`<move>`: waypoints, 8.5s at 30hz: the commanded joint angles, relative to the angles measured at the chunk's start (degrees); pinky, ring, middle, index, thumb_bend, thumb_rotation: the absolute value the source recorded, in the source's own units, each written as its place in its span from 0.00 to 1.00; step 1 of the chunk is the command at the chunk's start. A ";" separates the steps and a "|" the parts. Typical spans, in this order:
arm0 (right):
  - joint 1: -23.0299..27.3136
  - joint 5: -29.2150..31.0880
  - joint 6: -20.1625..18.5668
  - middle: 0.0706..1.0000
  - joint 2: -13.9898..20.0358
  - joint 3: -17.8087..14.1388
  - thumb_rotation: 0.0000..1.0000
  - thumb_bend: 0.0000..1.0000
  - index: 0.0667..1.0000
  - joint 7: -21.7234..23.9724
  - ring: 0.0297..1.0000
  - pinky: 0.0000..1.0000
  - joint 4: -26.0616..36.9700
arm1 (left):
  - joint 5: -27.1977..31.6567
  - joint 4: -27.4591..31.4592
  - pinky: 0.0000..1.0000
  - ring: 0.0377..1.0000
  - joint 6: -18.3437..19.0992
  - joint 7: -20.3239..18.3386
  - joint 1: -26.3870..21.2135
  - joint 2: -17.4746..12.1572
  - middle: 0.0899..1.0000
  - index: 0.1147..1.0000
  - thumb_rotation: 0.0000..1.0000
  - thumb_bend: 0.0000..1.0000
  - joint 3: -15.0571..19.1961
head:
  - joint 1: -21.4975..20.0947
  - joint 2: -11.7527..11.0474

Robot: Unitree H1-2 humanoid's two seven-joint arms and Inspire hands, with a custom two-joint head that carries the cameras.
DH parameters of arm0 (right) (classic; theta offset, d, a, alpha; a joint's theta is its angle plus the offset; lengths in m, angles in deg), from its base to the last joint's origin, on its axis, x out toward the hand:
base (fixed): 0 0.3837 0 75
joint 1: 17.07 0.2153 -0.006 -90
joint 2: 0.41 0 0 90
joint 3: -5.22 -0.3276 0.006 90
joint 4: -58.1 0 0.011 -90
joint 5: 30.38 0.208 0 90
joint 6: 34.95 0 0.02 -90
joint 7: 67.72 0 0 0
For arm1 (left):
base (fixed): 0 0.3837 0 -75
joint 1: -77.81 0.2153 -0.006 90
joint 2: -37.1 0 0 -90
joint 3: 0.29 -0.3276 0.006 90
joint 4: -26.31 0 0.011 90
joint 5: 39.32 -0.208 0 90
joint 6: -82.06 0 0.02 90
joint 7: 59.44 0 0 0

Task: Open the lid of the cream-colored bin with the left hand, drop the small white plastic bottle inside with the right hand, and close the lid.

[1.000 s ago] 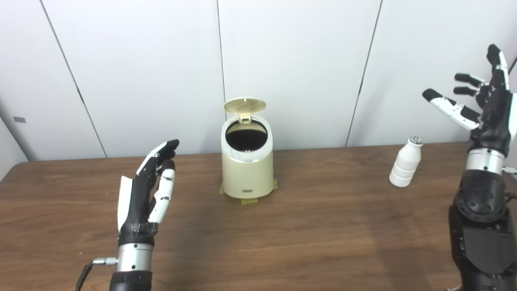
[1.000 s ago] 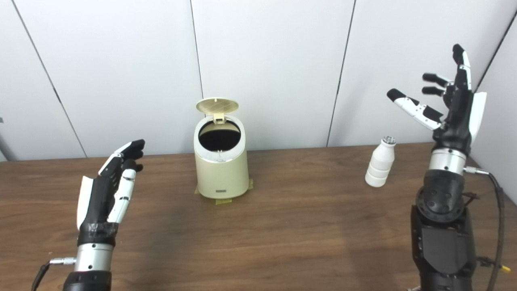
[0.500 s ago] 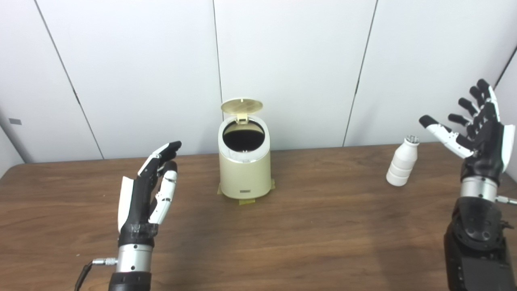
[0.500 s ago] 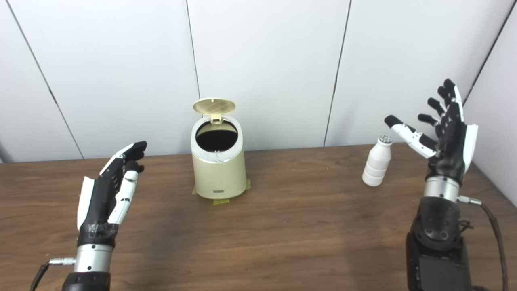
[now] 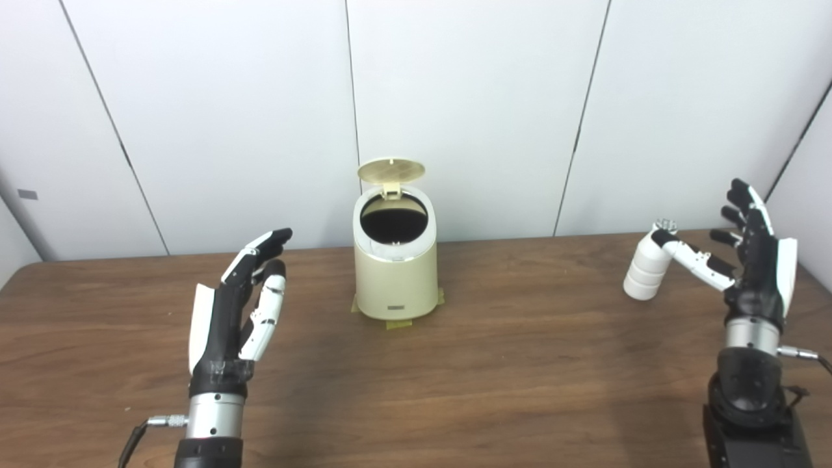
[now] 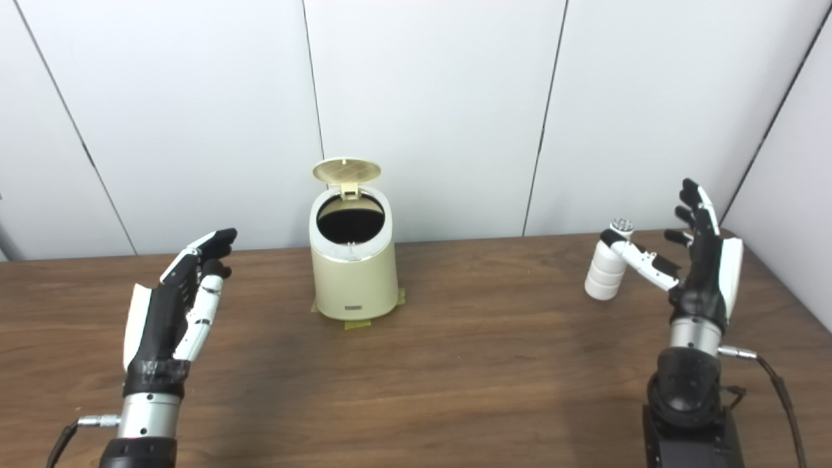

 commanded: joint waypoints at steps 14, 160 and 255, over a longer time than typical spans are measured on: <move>0.33 -0.18 -0.77 0.94 0.32 0.18 0.42 0.93 0.95 -1.14 0.94 0.85 -1.15 | 0.53 1.14 0.76 0.83 -2.25 0.06 -1.44 -1.03 0.83 0.80 0.81 0.32 0.15 | -0.38 0.32; 18.09 6.02 -1.91 0.59 8.00 8.55 0.13 0.83 0.73 0.81 0.50 0.45 -36.04 | 3.24 3.09 0.79 0.82 -0.77 -1.06 -0.88 -2.27 0.81 0.79 0.84 0.38 2.53 | -7.31 0.36; 15.04 3.13 -17.66 0.45 -1.25 18.41 0.00 0.52 0.46 18.46 0.41 0.33 9.85 | 1.80 3.31 0.76 0.81 -0.88 -0.91 -1.88 -0.82 0.80 0.79 0.82 0.36 1.31 | -4.25 0.07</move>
